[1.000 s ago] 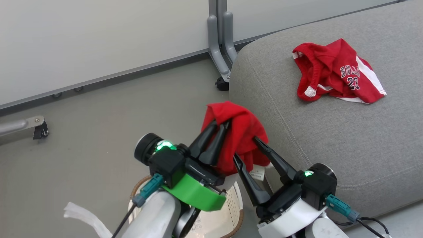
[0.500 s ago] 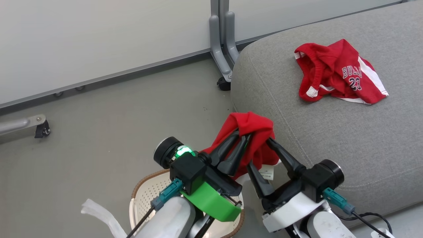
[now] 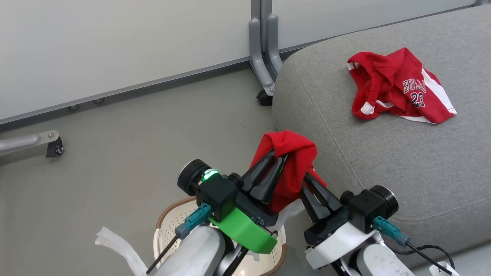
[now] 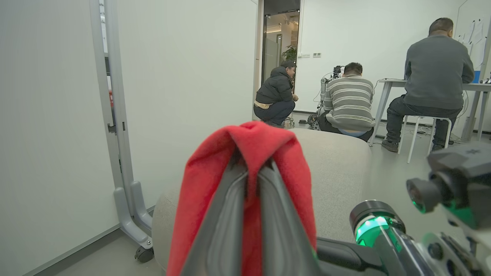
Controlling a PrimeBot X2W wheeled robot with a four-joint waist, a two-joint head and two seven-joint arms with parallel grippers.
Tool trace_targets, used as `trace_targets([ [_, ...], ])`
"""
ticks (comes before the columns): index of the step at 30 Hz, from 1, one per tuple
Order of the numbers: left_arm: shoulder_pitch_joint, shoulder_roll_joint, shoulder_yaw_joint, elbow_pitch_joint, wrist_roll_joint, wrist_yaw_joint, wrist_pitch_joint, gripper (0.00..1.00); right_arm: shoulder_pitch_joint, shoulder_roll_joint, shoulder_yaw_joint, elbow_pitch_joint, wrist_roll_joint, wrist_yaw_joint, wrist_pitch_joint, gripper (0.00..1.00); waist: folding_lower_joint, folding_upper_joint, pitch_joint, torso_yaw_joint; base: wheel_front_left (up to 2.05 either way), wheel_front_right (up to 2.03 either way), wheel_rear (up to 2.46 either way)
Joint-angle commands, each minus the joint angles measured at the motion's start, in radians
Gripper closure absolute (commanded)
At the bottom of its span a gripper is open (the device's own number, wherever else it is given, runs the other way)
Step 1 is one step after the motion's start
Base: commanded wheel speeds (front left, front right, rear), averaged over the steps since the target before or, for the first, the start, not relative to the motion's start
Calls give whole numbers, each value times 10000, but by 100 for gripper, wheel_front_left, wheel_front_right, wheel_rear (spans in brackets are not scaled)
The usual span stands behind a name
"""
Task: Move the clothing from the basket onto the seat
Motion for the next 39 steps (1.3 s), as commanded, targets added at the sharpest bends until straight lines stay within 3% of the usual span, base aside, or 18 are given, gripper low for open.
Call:
trace_targets([
  [1, 100, 19, 38, 58, 19, -47, -2, 100, 39, -30, -42, -54, -64, -7, -30, 100, 0, 0, -2, 7, 0, 0, 0],
  [4, 130, 21, 5, 219, 82, -45, -2, 100, 78, -29, -122, -95, -74, -7, -30, 100, 0, 0, 9, 23, 0, 0, 0],
  [5, 130, 30, -28, 266, 87, -47, -2, 87, 92, -26, -142, -111, -83, -7, -30, 100, 0, 0, 12, 30, 0, 0, 0],
  [6, 133, 40, -57, 295, 56, -47, -2, 63, 113, -25, -165, -128, -96, -7, -30, 100, 0, 0, 16, 40, 0, 0, 0],
  [7, 155, 74, -68, 350, 11, -45, -2, 9, 132, -24, -189, -139, -98, -7, -30, 100, 0, 0, 16, 49, 0, 0, 0],
  [8, 168, 98, -47, 381, 6, -45, -2, 0, 147, -23, -205, -143, -100, -7, -30, 100, 0, 0, 12, 57, 0, 0, 0],
  [29, 243, 52, 205, 707, 232, -44, -2, 0, 191, 26, -395, -88, -90, -7, -30, 100, 0, 0, -27, 83, 0, 0, 0],
  [39, 241, 83, 250, 738, 329, -45, -2, 0, 258, 75, -815, -224, -179, -7, -30, 100, 0, 0, 88, -303, 0, 0, 0],
])
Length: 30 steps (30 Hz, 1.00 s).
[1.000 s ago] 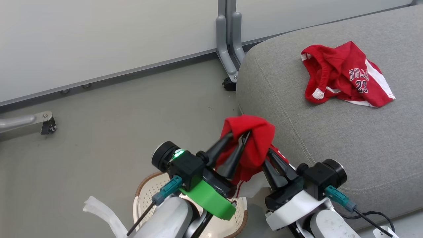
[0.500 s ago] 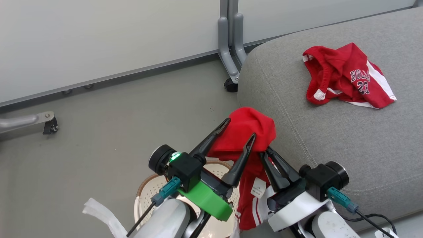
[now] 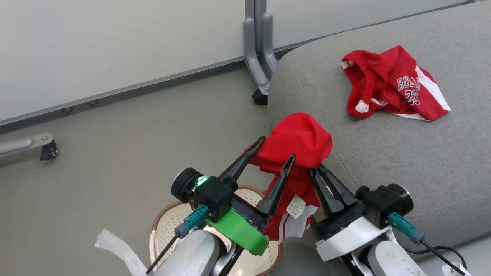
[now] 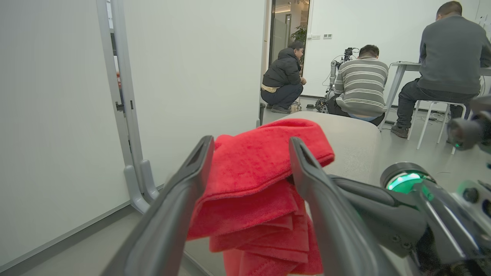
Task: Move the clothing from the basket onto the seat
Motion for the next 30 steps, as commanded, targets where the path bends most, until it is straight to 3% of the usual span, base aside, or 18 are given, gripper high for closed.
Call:
trace_targets([
  [1, 35, 60, -6, 0, 143, -43, -2, 0, 51, -10, -76, -77, -63, -7, -32, 100, 0, 0, 84, -179, 0, 0, 0],
  [8, -123, 146, -37, 102, 184, -43, 0, 0, -60, 24, -339, -234, -145, -7, -32, 100, 0, 0, 349, -974, 0, 0, 0],
  [25, -556, 321, -186, 528, 323, -38, -2, 0, -121, 262, -955, -696, -246, -7, -32, 100, 0, 0, 1109, -3634, 0, 0, 0],
  [30, -892, 379, -725, 788, 152, -40, -2, 0, 19, 400, -1491, -999, -352, -7, -30, 100, 0, 0, 1425, -3799, 0, 0, 0],
])
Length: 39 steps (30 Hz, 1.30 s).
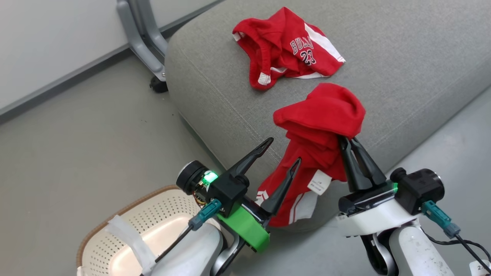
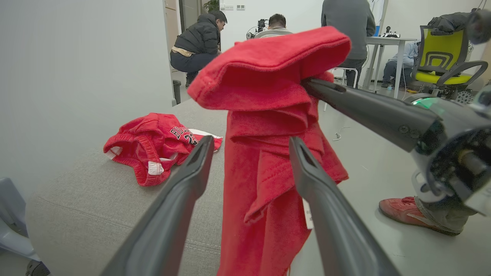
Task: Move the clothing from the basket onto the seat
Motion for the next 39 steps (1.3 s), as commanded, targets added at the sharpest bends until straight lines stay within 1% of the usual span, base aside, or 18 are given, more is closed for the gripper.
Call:
trace_targets([
  [1, -234, 141, -117, 105, -156, -38, -2, 0, 78, 81, -113, -125, -67, -7, -30, 100, -1, 0, 391, -326, 0, 0, 0],
  [8, -727, 230, -609, 364, -429, -37, -2, 0, 195, 215, -501, -427, -194, -7, -32, 100, -1, 0, 628, -395, 0, 0, 0],
  [12, -942, 334, -712, 420, -472, -37, -2, 0, -262, 246, -660, -477, -199, -7, -32, 100, -1, 0, 912, -415, 0, 0, 0],
  [15, -1127, 462, -705, 444, -422, -26, 34, 0, -918, 262, -764, -580, -288, -7, -30, 100, -1, 0, 1295, -417, 0, 0, 0],
  [20, -1435, 797, -615, 156, -200, 207, 322, 0, -2719, 236, -1294, -730, -270, -7, -30, 100, -1, 0, 2271, -380, 0, 0, 0],
  [25, -2079, 1091, -738, -383, 88, 203, 1013, 0, -5020, -303, -2458, -897, -140, -7, -30, 100, -1, 0, 3638, 179, 0, 0, 0],
  [29, -2775, 1302, -945, -716, 498, 154, 1443, 0, -6806, -1202, -3381, -599, 89, -8, -30, 100, -1, 0, 4608, 634, 0, 0, 0],
  [31, -3078, 1301, -1041, -875, 639, 132, 1579, 0, -7606, -1704, -3792, -401, 174, -7, -30, 100, -1, 0, 5053, 843, 0, 0, 0],
  [33, -3327, 1246, -1062, -961, 648, 117, 1646, 0, -8261, -2156, -4129, -126, 287, -7, -30, 100, -1, 0, 5442, 1014, 0, 0, 0],
  [36, -3644, 1176, -1142, -1031, 726, 92, 1680, 0, -9074, -2831, -4335, 606, 414, -7, -30, 100, -1, 0, 5924, 1202, 0, 0, 0],
  [39, -3822, 1125, -1204, -1015, 771, 86, 1640, 0, -9476, -3159, -4387, 1602, 483, -8, -29, 100, -1, 0, 6210, 1304, 0, 0, 0],
])
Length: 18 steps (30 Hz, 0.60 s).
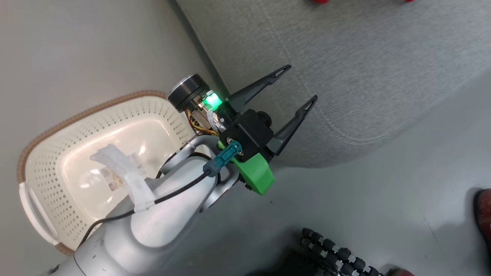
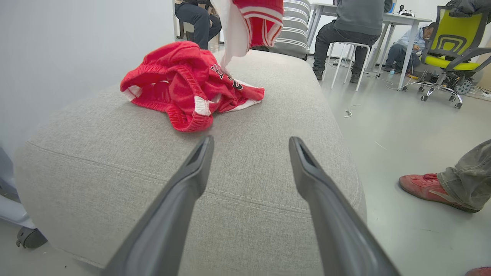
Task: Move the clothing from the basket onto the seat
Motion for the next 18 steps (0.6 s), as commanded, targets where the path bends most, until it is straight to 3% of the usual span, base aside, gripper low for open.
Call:
trace_targets([
  [1, -260, -51, -33, 18, 63, -43, -63, 0, -117, -83, 142, 525, 77, -7, -25, 100, -3, 0, 1103, 762, 0, 0, 0],
  [5, -408, -113, -73, 116, 45, -51, -122, 0, -150, -226, 630, 2082, 244, -8, -26, 100, -3, 0, 1351, 937, 0, 0, 0],
  [10, -486, -167, -66, 267, -27, 6, -276, 0, 134, 259, 896, 3645, 735, -8, -26, 100, -3, 0, 1440, 1136, 0, 0, 0],
  [17, -247, -151, -21, 589, -279, 55, -570, 0, 694, 883, 1676, 4537, 1285, -8, -28, 100, -3, 0, 984, 1206, 0, 0, 0],
  [18, -171, -172, -3, 639, -304, 90, -654, 0, 775, 905, 1791, 4561, 1187, -8, -26, 61, -3, 0, 833, 1209, 0, 0, 0],
])
